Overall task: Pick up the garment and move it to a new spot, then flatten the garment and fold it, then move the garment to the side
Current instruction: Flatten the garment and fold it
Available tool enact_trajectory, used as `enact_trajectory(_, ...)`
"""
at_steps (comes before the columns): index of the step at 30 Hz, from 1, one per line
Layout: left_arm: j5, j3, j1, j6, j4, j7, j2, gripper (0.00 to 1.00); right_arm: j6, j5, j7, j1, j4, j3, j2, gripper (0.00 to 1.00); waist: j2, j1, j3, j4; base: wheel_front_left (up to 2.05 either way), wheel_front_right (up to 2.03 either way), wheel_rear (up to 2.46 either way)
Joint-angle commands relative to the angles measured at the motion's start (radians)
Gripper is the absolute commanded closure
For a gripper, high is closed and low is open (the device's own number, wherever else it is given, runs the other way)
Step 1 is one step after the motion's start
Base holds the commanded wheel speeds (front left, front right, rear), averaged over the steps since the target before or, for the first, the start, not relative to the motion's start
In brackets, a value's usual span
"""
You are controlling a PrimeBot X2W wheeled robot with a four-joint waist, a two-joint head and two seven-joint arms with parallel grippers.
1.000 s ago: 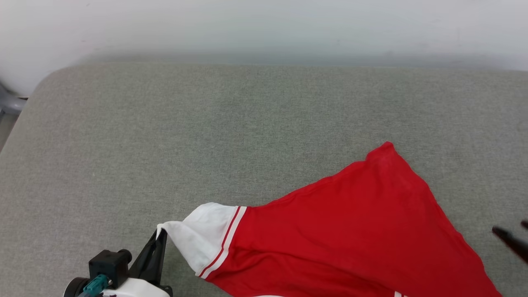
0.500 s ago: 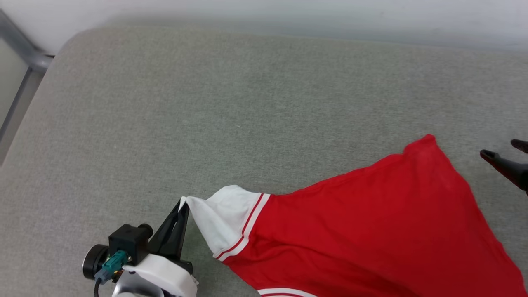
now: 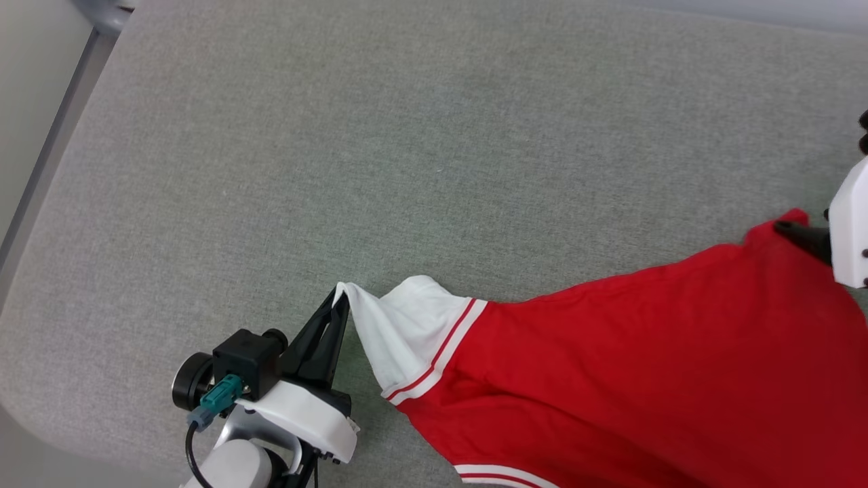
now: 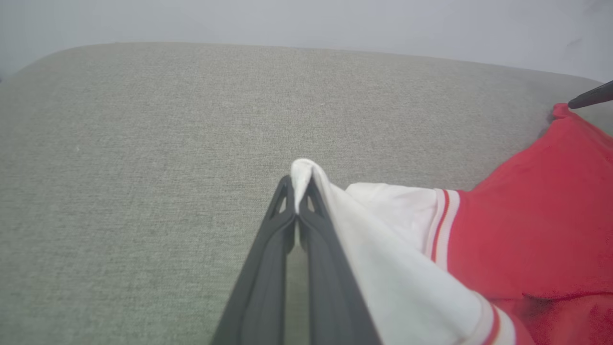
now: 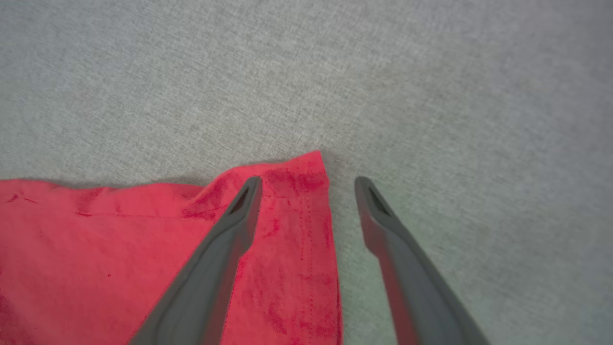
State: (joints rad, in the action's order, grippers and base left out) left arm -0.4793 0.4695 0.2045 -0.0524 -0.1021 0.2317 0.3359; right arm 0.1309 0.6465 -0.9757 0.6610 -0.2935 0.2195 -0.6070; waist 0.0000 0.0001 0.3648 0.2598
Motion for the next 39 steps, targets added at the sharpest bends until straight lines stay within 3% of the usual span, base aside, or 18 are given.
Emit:
enact_trajectory(1,0.002,-0.001,0.016,0.006,-0.005,0.005,-0.005,1.0,0.0,-0.003,0.01,0.004,-0.017,0.005,0.009,0.0,0.0,-0.0001,0.021,0.017,0.0,0.0,0.0)
enact_trajectory(10,0.006,0.006,0.043,0.016,-0.043,0.018,-0.021,1.0,0.001,0.022,0.065,-0.086,-0.129,0.1,0.043,0.0,0.0,-0.0001,0.032,0.029,0.0,0.0,0.0)
enact_trajectory(11,0.005,0.004,0.042,0.015,-0.045,0.018,-0.019,1.0,0.001,0.024,0.082,-0.079,-0.124,0.106,0.036,0.93,0.0,-0.0001,0.03,0.026,0.0,0.0,0.0)
enact_trajectory(12,0.006,0.004,0.04,0.016,-0.049,0.019,-0.017,1.0,0.001,0.028,0.096,-0.069,-0.124,0.111,0.029,1.0,0.0,-0.0001,0.026,0.023,0.0,0.0,0.0)
enact_trajectory(20,0.007,0.001,0.017,0.013,-0.058,0.023,-0.006,1.0,0.0,0.06,0.291,0.012,-0.1,0.169,-0.008,1.0,0.0,-0.0001,-0.061,-0.02,0.0,0.0,0.0)
enact_trajectory(29,0.007,-0.023,0.007,-0.011,-0.006,0.006,0.043,1.0,-0.001,0.126,0.494,-0.032,-0.037,0.247,-0.054,1.0,0.0,-0.0001,-0.178,-0.074,0.0,0.0,0.0)
enact_trajectory(39,0.009,-0.086,0.13,-0.023,0.101,-0.028,0.097,1.0,-0.001,0.12,0.663,-0.066,0.069,0.204,-0.076,1.0,0.0,-0.0001,-0.263,-0.148,0.0,0.0,0.0)
